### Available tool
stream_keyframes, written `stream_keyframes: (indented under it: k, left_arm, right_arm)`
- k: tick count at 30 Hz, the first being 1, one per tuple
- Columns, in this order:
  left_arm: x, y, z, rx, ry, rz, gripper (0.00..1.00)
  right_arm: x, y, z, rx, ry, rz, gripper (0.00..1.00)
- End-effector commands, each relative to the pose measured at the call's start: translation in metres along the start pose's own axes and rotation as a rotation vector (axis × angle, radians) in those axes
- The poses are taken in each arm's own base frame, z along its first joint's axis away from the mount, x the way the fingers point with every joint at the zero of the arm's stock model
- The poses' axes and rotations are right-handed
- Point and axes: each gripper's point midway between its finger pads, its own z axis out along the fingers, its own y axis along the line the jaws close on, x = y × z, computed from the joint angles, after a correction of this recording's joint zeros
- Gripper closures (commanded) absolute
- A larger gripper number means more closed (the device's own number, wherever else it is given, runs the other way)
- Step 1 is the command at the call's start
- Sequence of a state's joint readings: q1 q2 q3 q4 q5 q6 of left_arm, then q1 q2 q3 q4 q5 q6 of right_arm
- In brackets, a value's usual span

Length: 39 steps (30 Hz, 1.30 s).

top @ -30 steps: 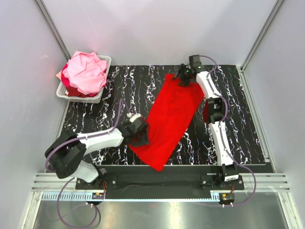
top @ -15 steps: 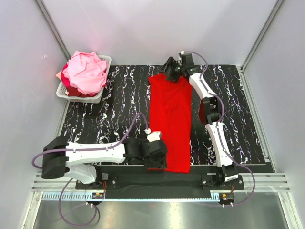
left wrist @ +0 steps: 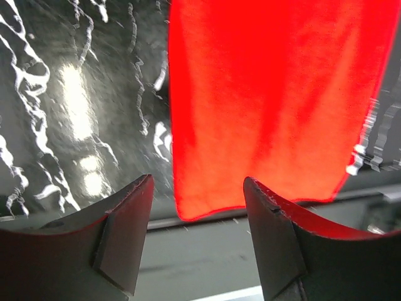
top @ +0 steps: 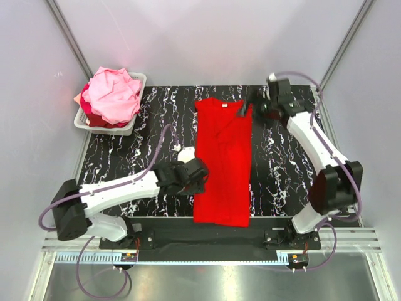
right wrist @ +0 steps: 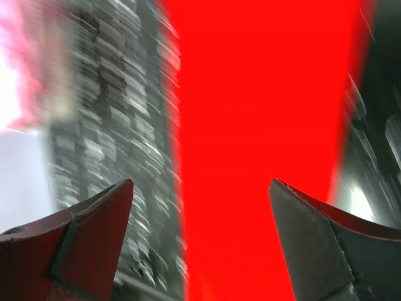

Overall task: Fold and stack the t-shirts
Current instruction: Fold the tshirt

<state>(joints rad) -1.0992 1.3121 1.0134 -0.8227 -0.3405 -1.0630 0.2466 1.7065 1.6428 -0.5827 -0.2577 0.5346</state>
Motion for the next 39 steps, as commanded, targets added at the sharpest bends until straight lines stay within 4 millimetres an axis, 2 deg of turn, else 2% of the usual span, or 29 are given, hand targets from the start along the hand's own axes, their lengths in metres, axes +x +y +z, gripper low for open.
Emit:
stream_keyframes:
  k: [1,2,4,5,8,10,14,17,22,23,25,26,29,31,33,37,39]
  left_arm:
    - [-0.008,-0.009,0.022,0.016,-0.054,0.069,0.37]
    - [-0.005,-0.01,0.03,0.0,-0.044,0.081,0.37]
    - [-0.008,-0.015,0.037,-0.01,-0.051,0.09,0.39]
    - [-0.004,-0.014,0.045,-0.033,-0.037,0.101,0.4]
    - [0.008,-0.021,0.058,-0.046,-0.002,0.125,0.42]
    - [0.014,-0.027,0.063,-0.04,0.005,0.13,0.43]
    - [0.035,-0.028,0.08,-0.086,0.038,0.171,0.45]
    - [0.046,-0.026,0.088,-0.115,0.062,0.189,0.49]
    - [0.062,-0.011,0.094,-0.155,0.085,0.176,0.54]
    - [0.066,-0.004,0.096,-0.165,0.095,0.176,0.61]
    - [0.07,-0.004,0.098,-0.152,0.101,0.169,0.68]
    - [0.072,-0.001,0.099,-0.158,0.104,0.167,0.81]
    - [0.072,0.0,0.097,-0.159,0.106,0.162,0.98]
    - [0.069,0.001,0.092,-0.164,0.097,0.156,1.0]
    - [0.064,0.001,0.083,-0.152,0.084,0.141,1.0]
    - [0.054,-0.001,0.064,-0.11,0.057,0.101,0.97]
    - [0.053,0.0,0.06,-0.103,0.054,0.095,0.96]
  right_arm:
    - [0.088,-0.085,-0.013,0.279,0.168,0.032,0.04]
    - [0.107,-0.097,-0.026,0.311,0.181,0.044,0.06]
    - [0.124,-0.106,-0.037,0.333,0.197,0.064,0.09]
    - [0.139,-0.11,-0.045,0.328,0.216,0.072,0.1]
    - [0.16,-0.115,-0.055,0.331,0.244,0.083,0.2]
    - [0.171,-0.118,-0.059,0.345,0.27,0.079,0.27]
    - [0.208,-0.122,-0.056,0.333,0.356,0.085,0.28]
    - [0.221,-0.122,-0.047,0.329,0.393,0.089,0.29]
    - [0.236,-0.114,-0.033,0.325,0.439,0.06,0.31]
    - [0.242,-0.116,-0.027,0.338,0.463,0.058,0.32]
    - [0.251,-0.114,-0.02,0.338,0.492,0.04,0.35]
    - [0.26,-0.118,-0.014,0.352,0.525,0.034,0.4]
    - [0.269,-0.124,-0.005,0.38,0.56,0.01,0.52]
    - [0.266,-0.124,-0.004,0.397,0.55,-0.003,0.6]
    - [0.267,-0.128,-0.002,0.419,0.555,-0.005,0.62]
    - [0.27,-0.133,0.002,0.453,0.574,-0.031,0.87]
    - [0.271,-0.133,0.004,0.457,0.572,-0.043,0.94]
